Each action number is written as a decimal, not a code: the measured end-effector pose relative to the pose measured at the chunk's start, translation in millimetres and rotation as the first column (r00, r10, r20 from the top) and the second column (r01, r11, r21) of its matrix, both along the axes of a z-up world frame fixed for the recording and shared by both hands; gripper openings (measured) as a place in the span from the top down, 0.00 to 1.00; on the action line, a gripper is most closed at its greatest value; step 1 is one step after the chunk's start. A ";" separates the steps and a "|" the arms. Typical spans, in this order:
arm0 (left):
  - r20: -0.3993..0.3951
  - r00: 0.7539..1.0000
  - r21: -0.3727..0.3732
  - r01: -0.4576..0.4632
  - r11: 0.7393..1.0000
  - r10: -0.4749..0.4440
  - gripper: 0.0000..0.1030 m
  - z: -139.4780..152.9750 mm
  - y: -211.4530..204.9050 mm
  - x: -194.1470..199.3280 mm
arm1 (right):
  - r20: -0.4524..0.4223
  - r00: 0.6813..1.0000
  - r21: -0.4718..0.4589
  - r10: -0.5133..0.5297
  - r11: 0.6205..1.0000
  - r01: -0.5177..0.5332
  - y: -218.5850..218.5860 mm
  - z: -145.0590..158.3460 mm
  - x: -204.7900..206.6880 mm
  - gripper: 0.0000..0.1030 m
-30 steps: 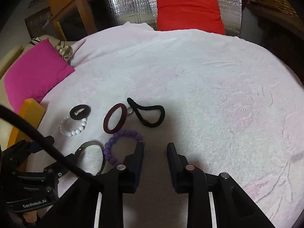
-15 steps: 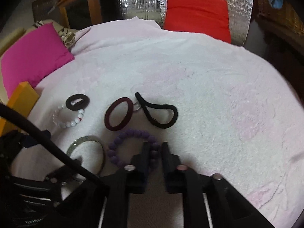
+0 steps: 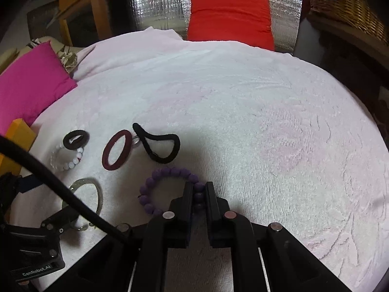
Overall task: Organize jewelry
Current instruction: 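Grasp the silver bangle by its rim with the left tool, then carry the bangle and purple bracelet into the orange box and open both tools, then move both tools back over the remaining hair ties, then grasp the white bead bracelet with the left tool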
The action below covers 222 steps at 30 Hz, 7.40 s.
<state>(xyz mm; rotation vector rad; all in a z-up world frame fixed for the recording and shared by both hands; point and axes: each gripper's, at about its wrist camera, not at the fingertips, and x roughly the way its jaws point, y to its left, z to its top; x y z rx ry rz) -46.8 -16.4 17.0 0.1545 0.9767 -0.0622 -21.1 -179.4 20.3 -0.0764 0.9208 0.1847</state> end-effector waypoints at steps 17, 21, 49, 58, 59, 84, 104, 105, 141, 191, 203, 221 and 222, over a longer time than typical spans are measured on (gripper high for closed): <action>-0.009 0.997 -0.161 0.074 0.984 -0.076 0.93 -0.8 0.9 5.6 | -0.018 1.000 0.053 -0.012 0.998 0.013 -4.3 3.3 -1.0 0.90; -0.001 0.997 -0.173 0.072 0.982 -0.074 0.95 2.5 3.9 2.2 | -0.011 1.000 0.084 0.007 0.996 -0.006 -3.3 8.8 -5.6 0.90; -0.026 0.997 -0.272 0.060 0.960 -0.070 0.28 3.7 -7.9 4.5 | -0.005 1.000 0.154 -0.006 0.988 0.007 -16.0 15.5 -11.2 0.90; 0.004 0.997 -0.210 0.075 0.975 -0.076 0.29 -7.3 -24.6 9.1 | -0.025 0.999 0.171 -0.022 0.985 0.026 -27.5 11.5 -9.0 0.90; 0.011 0.997 -0.210 0.076 0.975 -0.075 0.36 -7.8 -23.0 9.4 | -0.023 1.000 0.171 -0.019 0.985 0.023 -25.8 12.4 -8.9 0.90; 0.252 0.928 -0.269 -0.203 0.942 0.273 0.40 99.9 116.9 -60.1 | 0.153 0.974 0.292 0.165 0.935 -0.204 98.7 79.2 -40.0 0.90; 0.180 0.748 -0.280 -0.584 0.762 0.639 0.40 79.1 310.2 -153.1 | 0.177 0.851 0.400 0.494 0.755 -0.521 314.1 98.8 -83.4 0.90; 0.167 0.743 -0.274 -0.597 0.754 0.649 0.40 73.4 315.8 -154.6 | 0.175 0.846 0.397 0.504 0.750 -0.529 321.2 97.3 -84.2 0.90; 0.129 0.801 -0.123 -0.573 0.811 0.585 0.38 73.2 252.2 -122.4 | 0.108 0.939 0.439 0.326 0.832 -0.339 249.6 80.3 -26.5 0.74; -0.025 0.997 -0.241 -0.077 0.968 0.073 0.85 -6.1 80.6 52.7 | -0.170 0.979 0.454 -0.109 0.874 0.176 -26.0 -4.4 52.5 0.93; 0.047 0.998 -0.323 0.057 0.945 -0.045 0.91 24.8 72.5 9.3 | -0.101 0.978 0.535 -0.184 0.819 0.209 -57.8 28.0 32.5 0.94; -0.081 0.997 -0.220 -0.027 0.975 0.009 0.85 1.3 83.2 18.4 | -0.213 0.969 0.471 -0.127 0.855 0.216 -57.6 9.7 34.9 0.93; -0.086 0.996 -0.217 -0.025 0.976 0.006 0.73 -0.4 82.4 20.1 | -0.220 0.967 0.465 -0.128 0.858 0.219 -57.4 8.4 35.3 0.93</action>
